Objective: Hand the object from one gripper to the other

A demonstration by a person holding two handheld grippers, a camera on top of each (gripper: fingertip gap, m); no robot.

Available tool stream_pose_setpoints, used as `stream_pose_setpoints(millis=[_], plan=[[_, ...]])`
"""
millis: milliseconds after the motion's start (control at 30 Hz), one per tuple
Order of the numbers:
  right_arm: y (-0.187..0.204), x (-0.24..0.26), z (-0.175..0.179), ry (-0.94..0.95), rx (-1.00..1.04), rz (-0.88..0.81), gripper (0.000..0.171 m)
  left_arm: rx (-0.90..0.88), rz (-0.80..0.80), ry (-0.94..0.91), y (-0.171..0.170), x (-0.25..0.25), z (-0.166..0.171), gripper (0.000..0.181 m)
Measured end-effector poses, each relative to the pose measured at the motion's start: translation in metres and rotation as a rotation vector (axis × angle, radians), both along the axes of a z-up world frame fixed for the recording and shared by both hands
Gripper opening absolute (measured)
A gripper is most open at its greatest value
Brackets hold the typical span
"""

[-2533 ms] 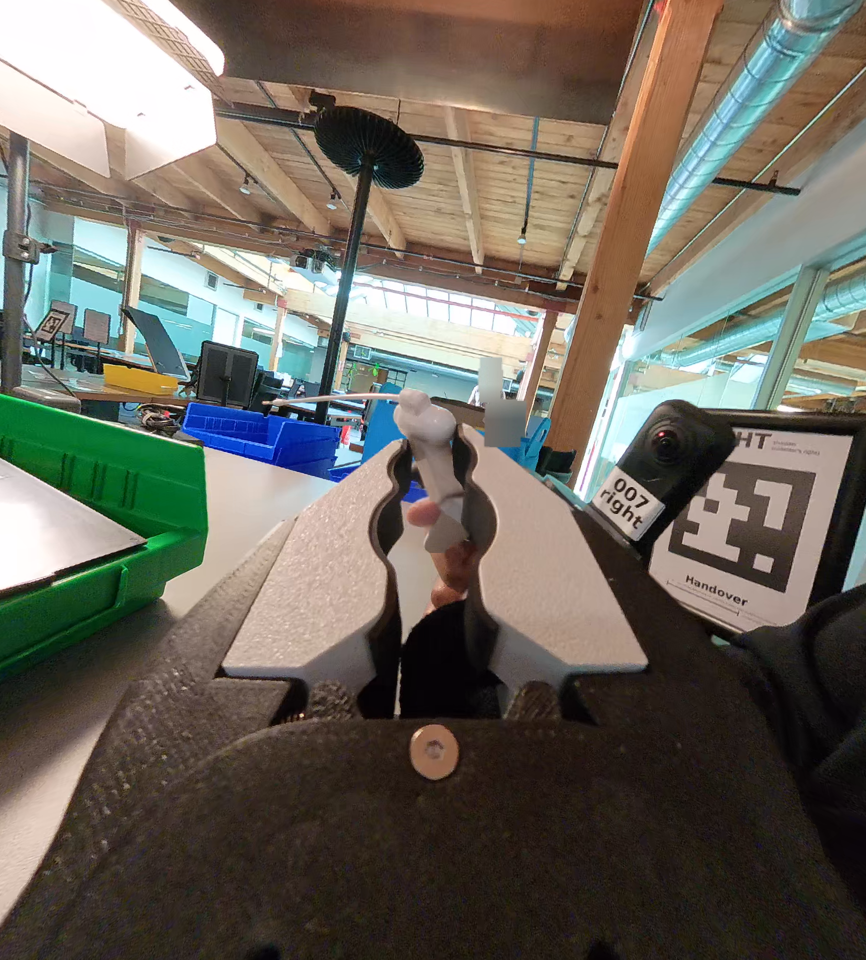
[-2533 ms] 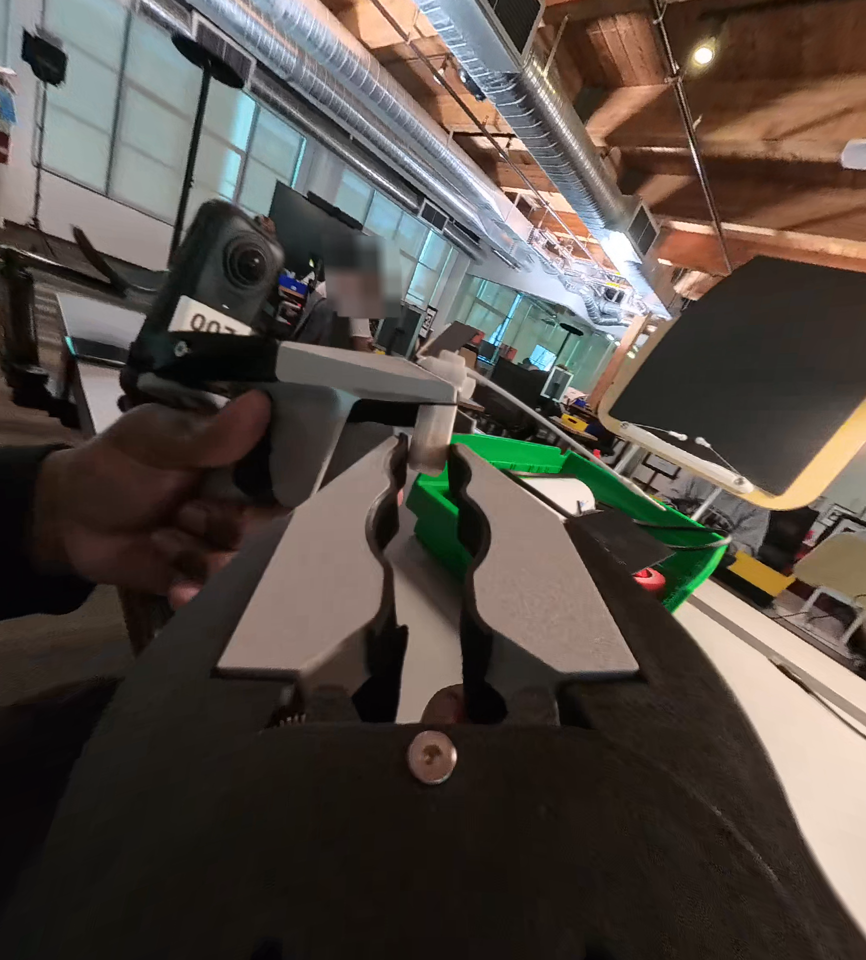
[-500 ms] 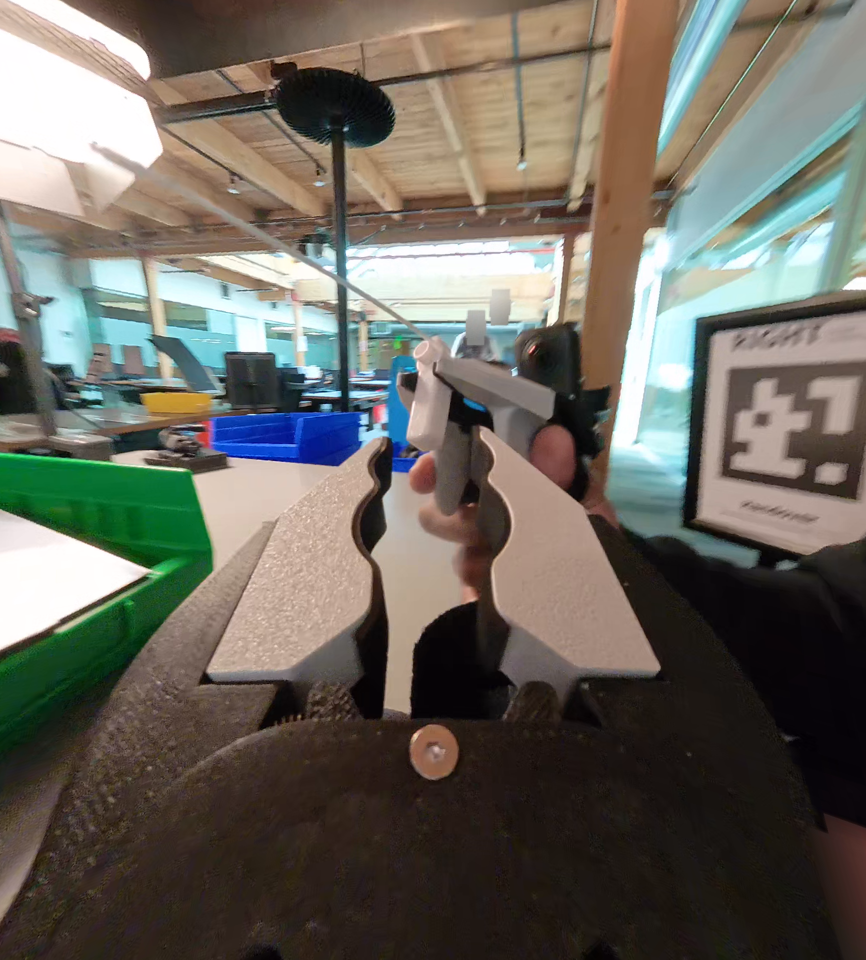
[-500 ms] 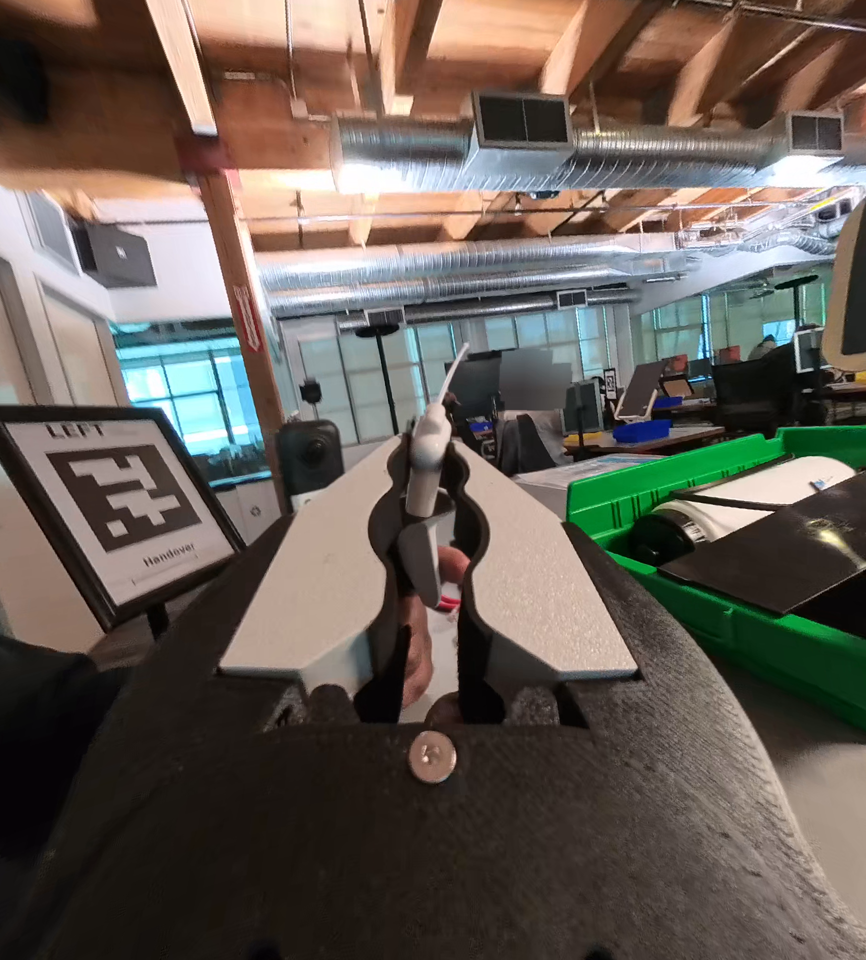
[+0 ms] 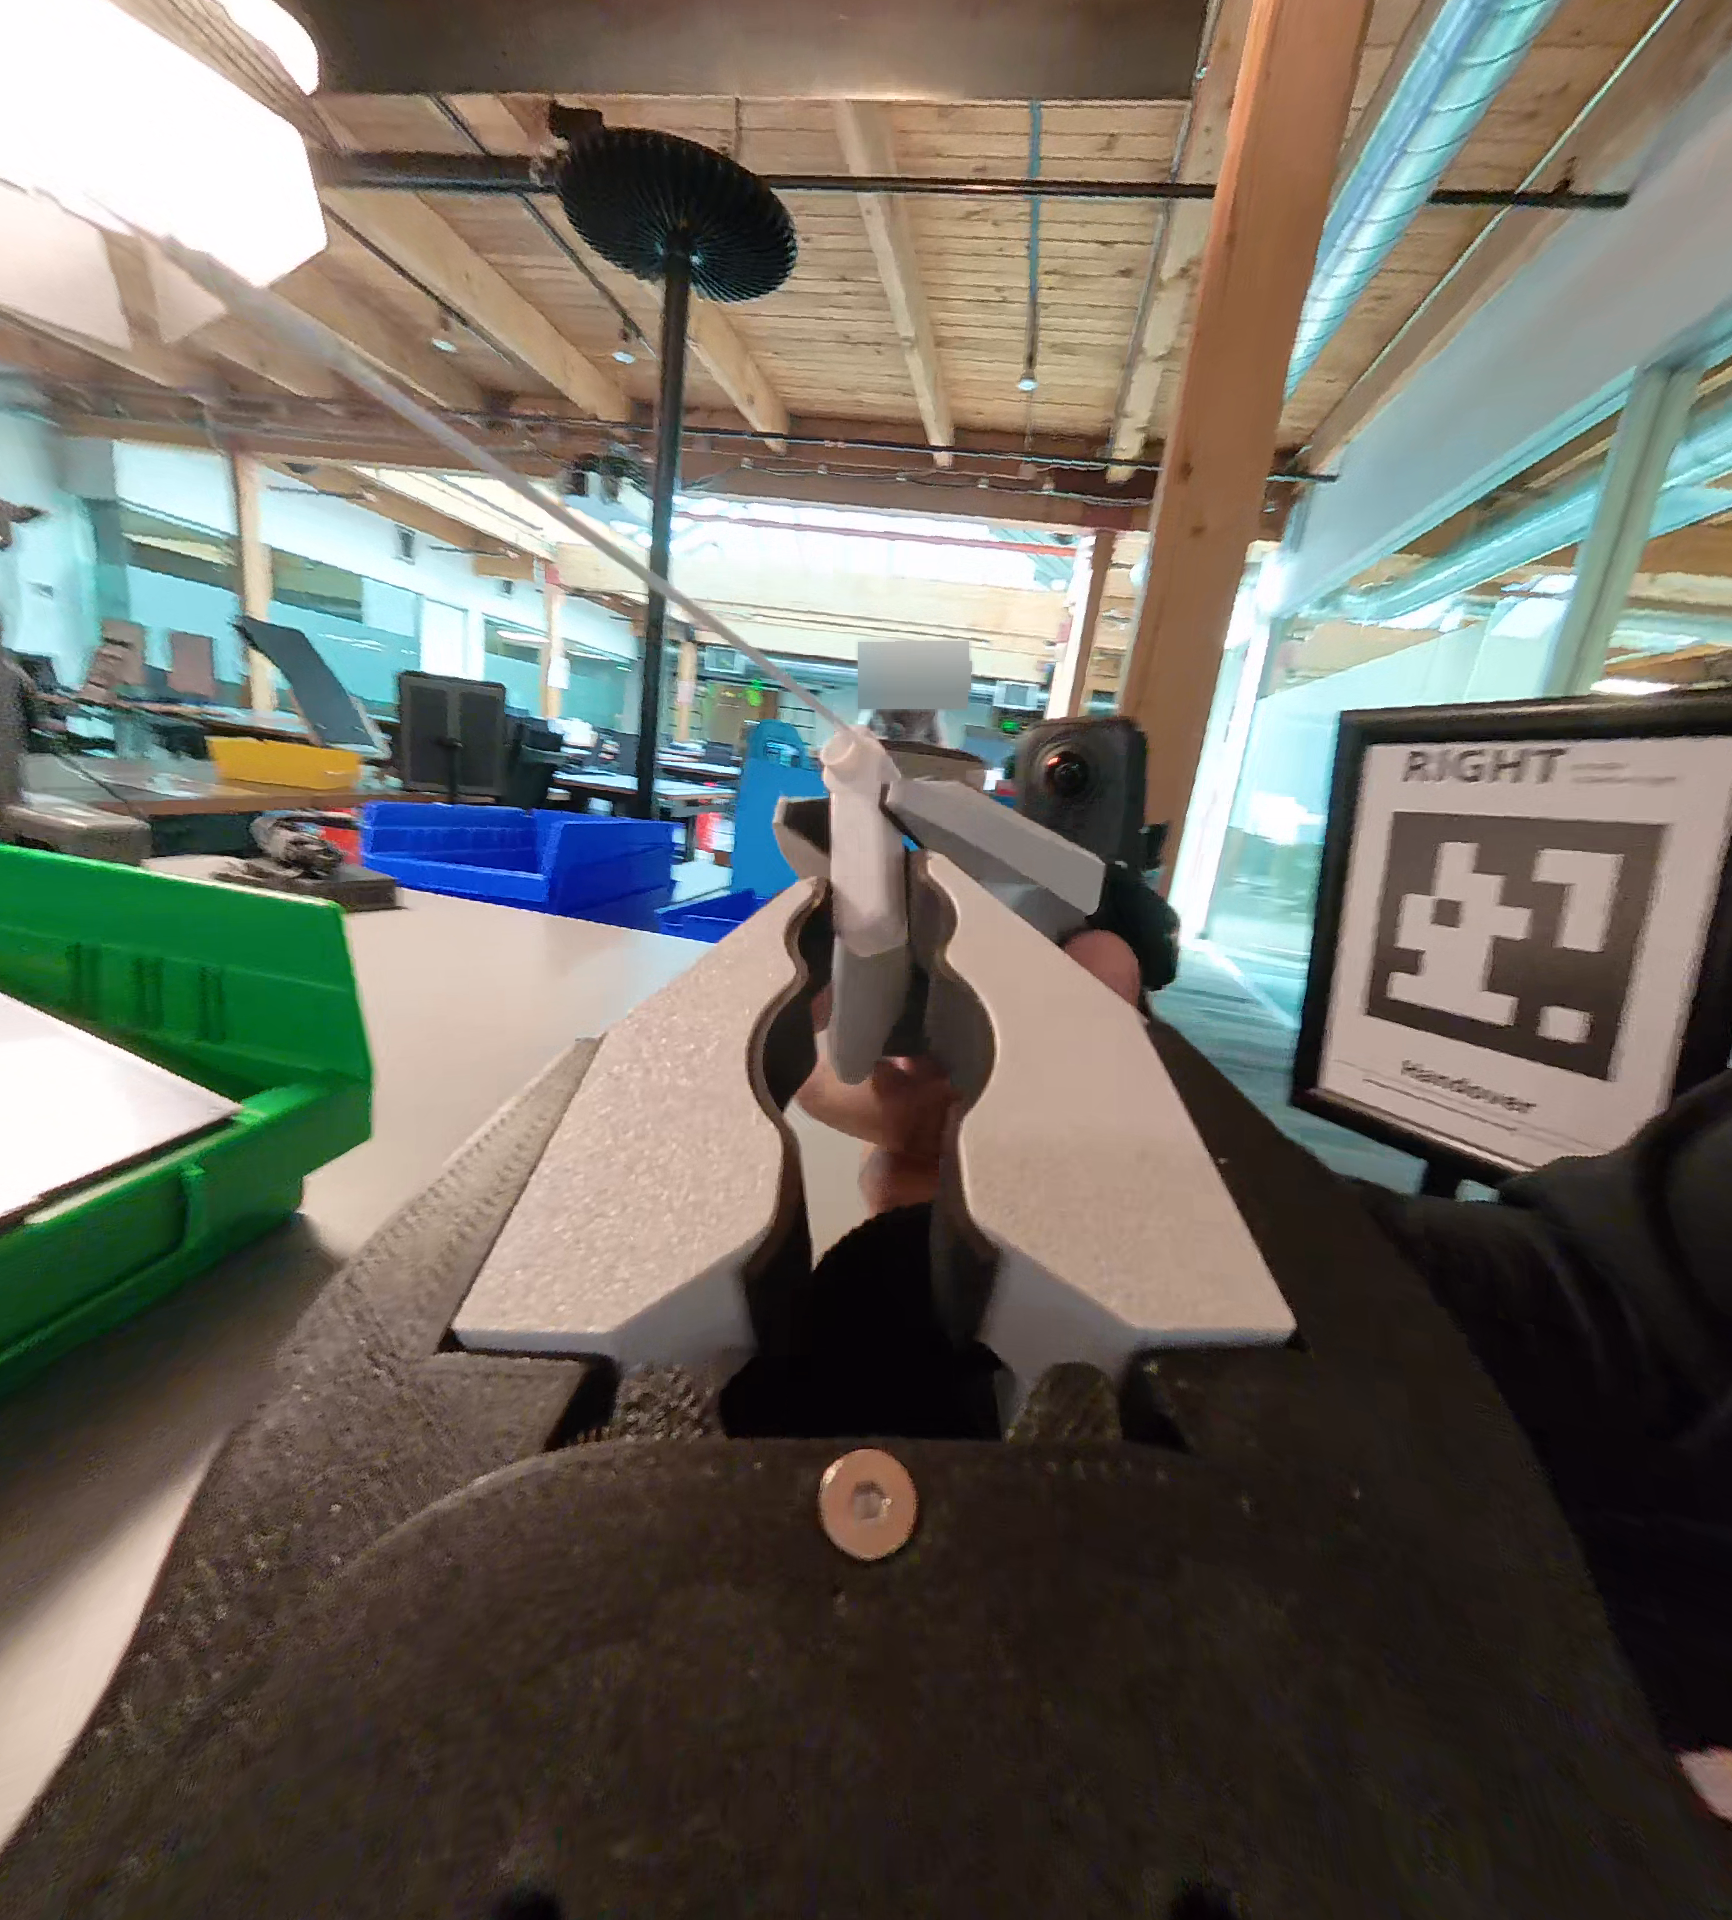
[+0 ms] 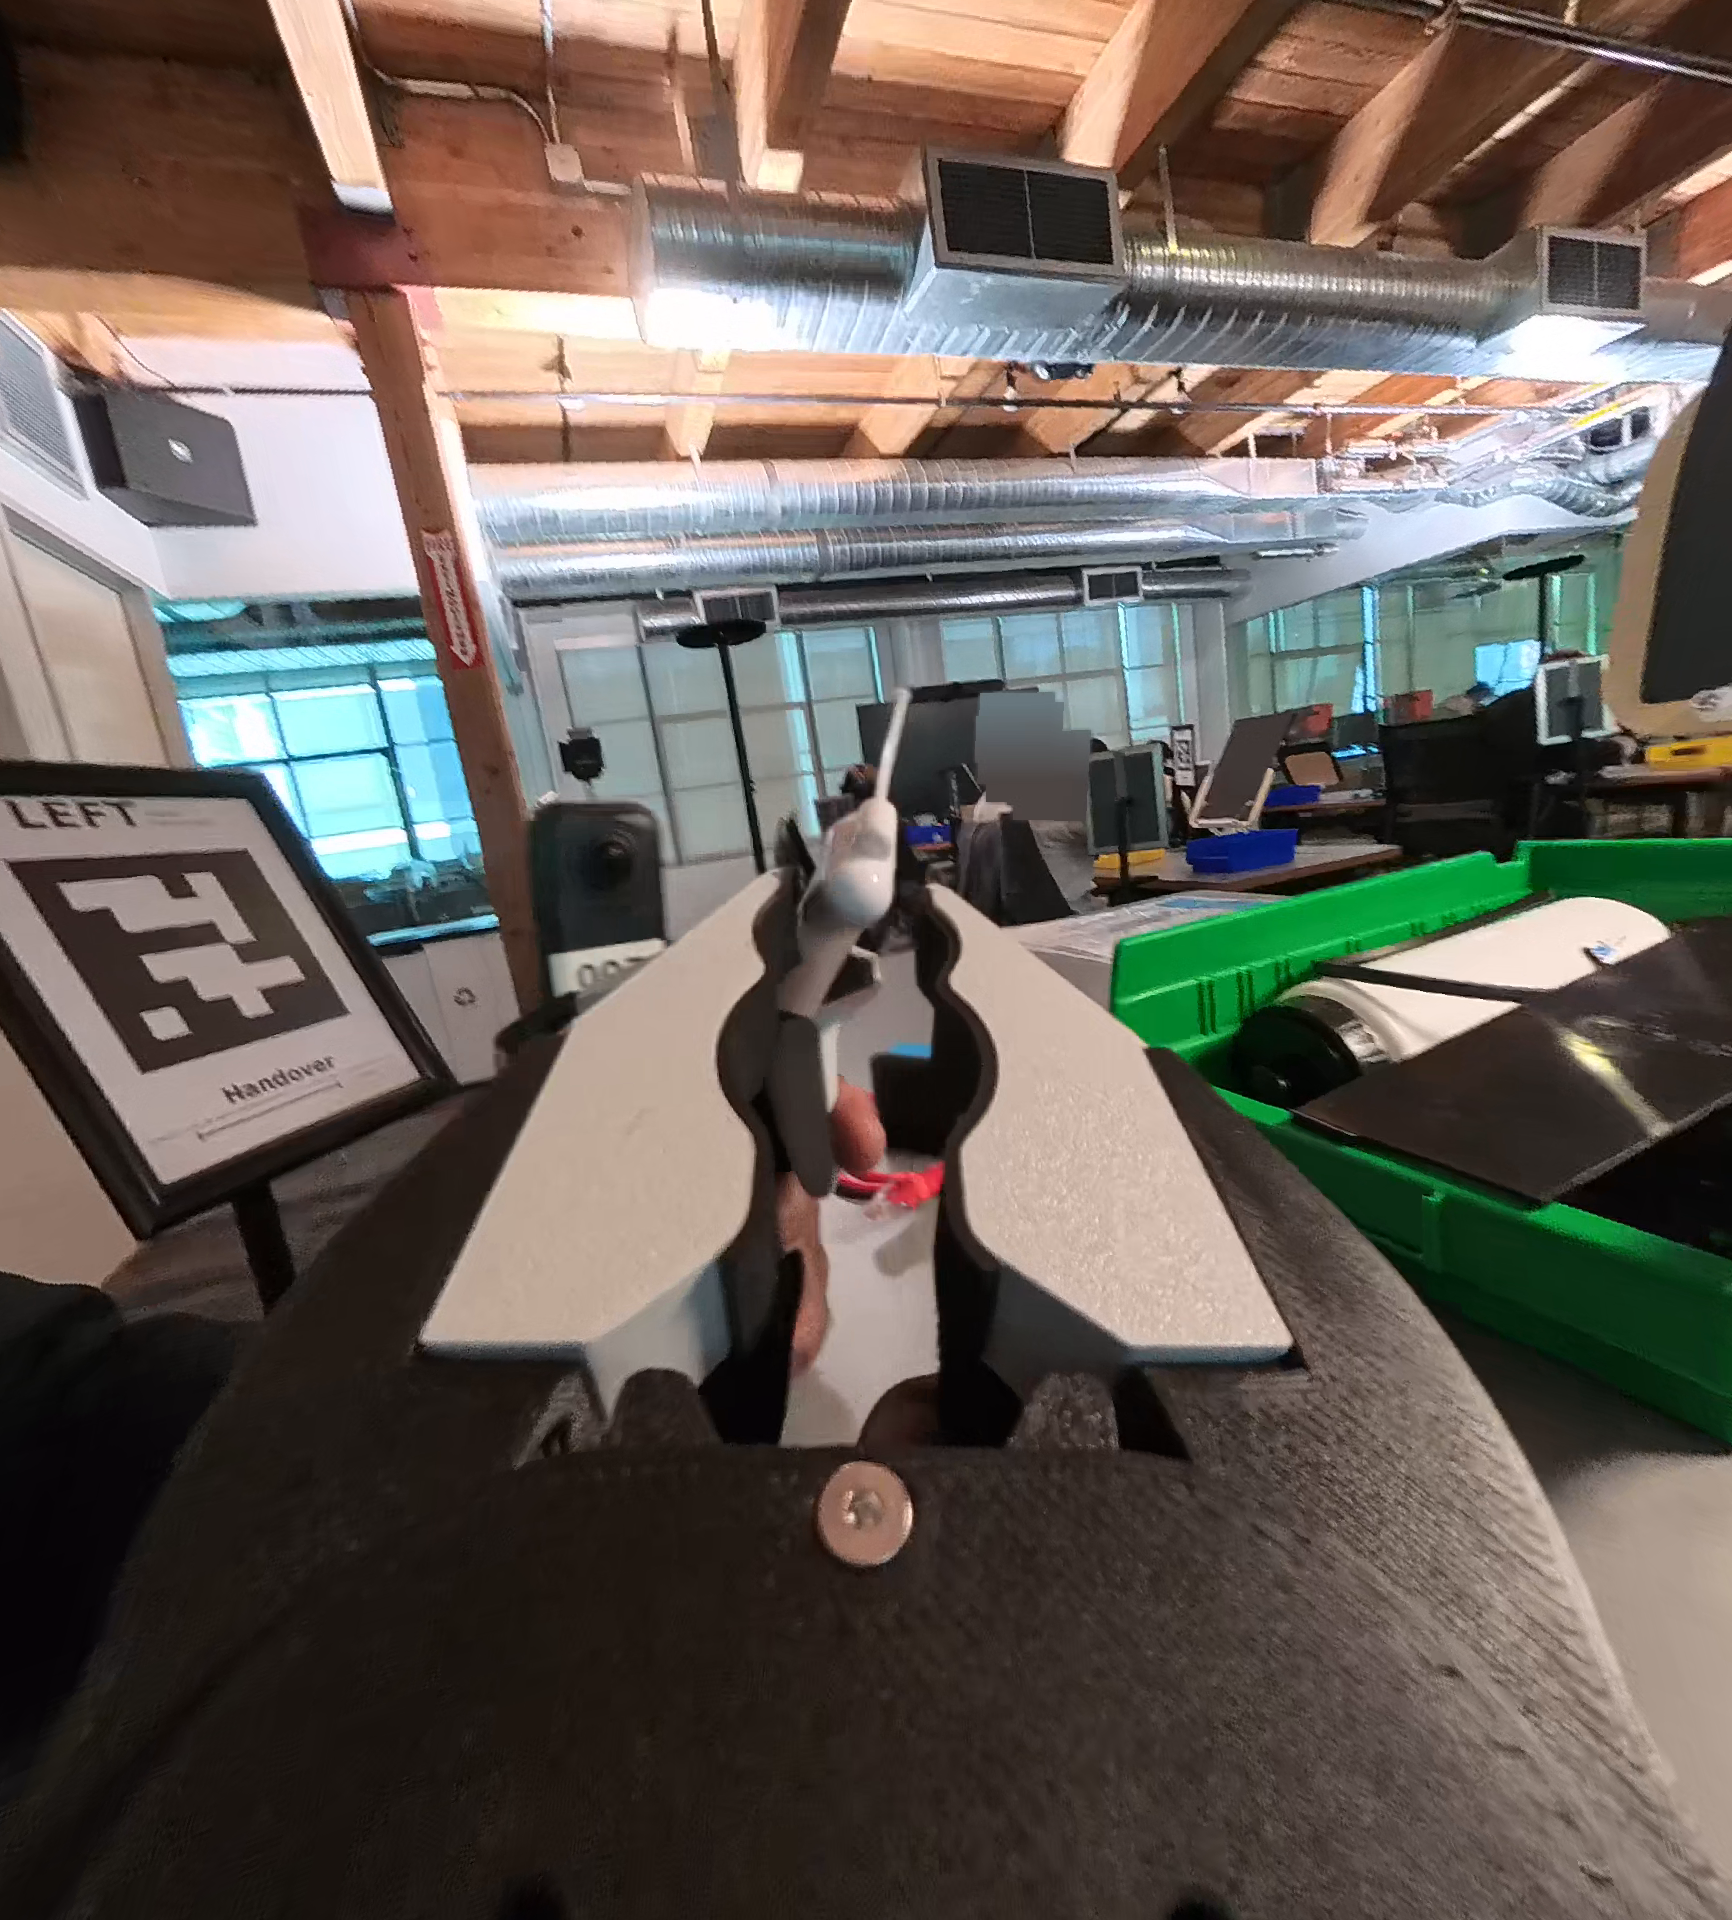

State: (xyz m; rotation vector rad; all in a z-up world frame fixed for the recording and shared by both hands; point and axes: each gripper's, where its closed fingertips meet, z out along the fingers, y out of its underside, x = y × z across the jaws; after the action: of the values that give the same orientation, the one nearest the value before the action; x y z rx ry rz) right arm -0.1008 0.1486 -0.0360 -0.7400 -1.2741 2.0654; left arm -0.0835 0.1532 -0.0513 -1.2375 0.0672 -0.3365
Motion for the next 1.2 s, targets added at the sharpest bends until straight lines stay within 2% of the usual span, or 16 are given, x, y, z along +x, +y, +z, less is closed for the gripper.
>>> stream_pose_setpoints(millis=[33,100,200,267,367,467,533,567,600,700,767,967,1000,1100,1200], plan=[[0.002,-0.001,-0.001,-0.013,0.019,-0.015,0.030,0.006,0.044,0.026,0.000,-0.002,0.000,0.014],[0.005,-0.001,-0.002,-0.032,0.040,-0.012,0.032,0.010,0.112,0.088,0.001,-0.003,0.000,0.014],[0.004,0.004,0.000,-0.030,0.042,0.031,0.018,-0.004,0.200,0.229,0.006,0.001,-0.005,0.015],[0.005,0.005,-0.001,-0.024,0.049,0.039,0.018,0.006,0.262,0.306,0.008,0.002,-0.007,0.015],[0.005,0.008,0.001,0.010,0.054,0.041,0.016,0.012,0.268,0.308,0.009,0.002,-0.006,0.017],[0.004,0.012,0.003,0.041,0.036,0.075,0.016,0.007,0.226,0.249,0.007,-0.001,-0.005,0.032],[0.005,0.013,0.002,0.039,0.019,0.094,0.016,0.016,0.169,0.220,0.004,0.002,-0.004,0.027],[0.005,0.012,0.002,0.039,0.013,0.096,0.016,0.025,0.147,0.228,0.003,0.005,-0.003,0.016],[0.006,0.012,0.002,0.036,0.004,0.098,0.016,0.026,0.154,0.238,0.002,0.006,-0.004,0.015],[0.011,0.006,0.000,0.003,-0.017,0.064,0.019,0.019,0.259,0.314,0.005,0.003,-0.006,0.015],[0.015,0.000,-0.003,-0.030,-0.027,0.038,0.028,0.019,0.343,0.374,0.007,0.000,-0.007,0.014],[0.015,-0.002,-0.007,-0.089,-0.037,0.068,0.028,0.022,0.567,0.542,0.010,-0.007,-0.009,0.015],[0.017,-0.003,-0.007,-0.094,-0.038,0.056,0.023,0.023,0.588,0.565,0.011,-0.007,-0.009,0.015],[0.021,-0.004,-0.009,-0.090,-0.016,0.024,0.022,0.004,0.607,0.592,0.015,-0.008,-0.013,0.015],[0.023,-0.002,-0.005,-0.060,-0.017,0.018,0.023,-0.001,0.537,0.567,0.017,-0.002,-0.014,0.021]])
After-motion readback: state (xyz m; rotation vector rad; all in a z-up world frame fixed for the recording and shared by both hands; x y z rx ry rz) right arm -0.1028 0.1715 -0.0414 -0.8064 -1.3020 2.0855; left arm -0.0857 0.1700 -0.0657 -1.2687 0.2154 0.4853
